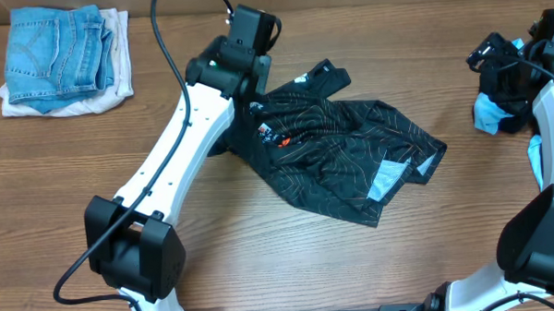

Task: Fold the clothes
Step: 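Grasp the jersey's top corners with the left and right grippers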

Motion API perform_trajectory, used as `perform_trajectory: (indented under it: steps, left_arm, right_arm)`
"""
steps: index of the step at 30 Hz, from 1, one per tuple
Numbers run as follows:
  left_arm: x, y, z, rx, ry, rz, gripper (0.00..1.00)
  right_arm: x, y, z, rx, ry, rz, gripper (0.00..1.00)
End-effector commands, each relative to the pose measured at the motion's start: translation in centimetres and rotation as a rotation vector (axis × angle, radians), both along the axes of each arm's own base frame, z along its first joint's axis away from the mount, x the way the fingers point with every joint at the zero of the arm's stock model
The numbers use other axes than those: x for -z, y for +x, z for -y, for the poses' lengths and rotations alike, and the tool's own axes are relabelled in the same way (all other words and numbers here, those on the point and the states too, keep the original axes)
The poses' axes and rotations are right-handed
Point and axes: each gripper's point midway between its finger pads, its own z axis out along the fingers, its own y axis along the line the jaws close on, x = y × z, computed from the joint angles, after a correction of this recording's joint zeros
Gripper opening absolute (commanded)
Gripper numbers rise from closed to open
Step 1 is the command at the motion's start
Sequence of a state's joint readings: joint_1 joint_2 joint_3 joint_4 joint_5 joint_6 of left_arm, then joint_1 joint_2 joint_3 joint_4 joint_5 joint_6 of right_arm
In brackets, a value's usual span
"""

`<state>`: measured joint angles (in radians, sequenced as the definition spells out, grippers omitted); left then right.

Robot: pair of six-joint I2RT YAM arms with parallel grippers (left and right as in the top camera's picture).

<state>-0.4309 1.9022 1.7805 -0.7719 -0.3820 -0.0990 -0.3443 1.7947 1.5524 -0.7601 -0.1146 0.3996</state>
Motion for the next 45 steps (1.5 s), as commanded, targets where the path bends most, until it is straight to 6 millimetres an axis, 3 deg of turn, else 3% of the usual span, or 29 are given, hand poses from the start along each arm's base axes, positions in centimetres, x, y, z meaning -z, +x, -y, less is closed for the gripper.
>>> perform_trajectory:
  steps: [1, 10, 18, 20, 25, 27, 28, 31, 33, 38, 45]
  left_arm:
    - [-5.3, 0.1, -1.5, -0.064, -0.002, 0.116, 0.04]
    - [-13.3, -2.8, -3.9, -0.115, -0.029, 0.274, 0.04]
    - [-18.1, -5.0, -6.5, -0.204, -0.042, 0.397, 0.04]
    - [-18.6, -5.1, -6.8, -0.217, -0.040, 0.414, 0.04]
    - [-18.7, -4.9, -7.3, -0.244, -0.059, 0.424, 0.04]
    - [-18.7, -4.8, -7.6, -0.264, -0.073, 0.430, 0.04]
    - [-18.7, -4.7, -8.0, -0.274, -0.077, 0.431, 0.04]
    - [-18.7, -4.6, -8.3, -0.285, -0.077, 0.431, 0.04]
    - [-18.7, -4.6, -8.7, -0.294, -0.075, 0.432, 0.04]
    - [-18.6, -4.3, -10.1, -0.338, -0.089, 0.435, 0.04]
    - [-18.4, -4.2, -10.3, -0.340, -0.100, 0.431, 0.04]
  right_arm:
    - [-0.7, 0.4, 0.3, 0.009, -0.010, 0.016, 1.00]
    - [-1.3, 1.2, 0.3, -0.002, -0.010, 0.061, 1.00]
    - [-0.7, 0.1, -4.7, -0.143, 0.213, 0.025, 1.00]
    - [-0.6, -0.5, -6.6, -0.190, 0.286, 0.005, 1.00]
    - [-0.5, -3.5, -14.4, -0.356, 0.505, -0.118, 1.00]
    - [0.1, -5.4, -18.9, -0.441, 0.530, -0.217, 1.00]
    - [0.2, -6.4, -22.4, -0.522, 0.527, -0.258, 1.00]
    - [0.4, -7.6, -27.3, -0.649, 0.479, -0.291, 1.00]
    - [1.1, -7.9, -29.2, -0.791, 0.330, -0.266, 1.00]
    - [2.9, -8.8, -31.8, -1.013, -0.115, -0.270, 1.00]
    - [2.6, -11.9, -39.3, -1.313, -0.238, -0.177, 1.00]
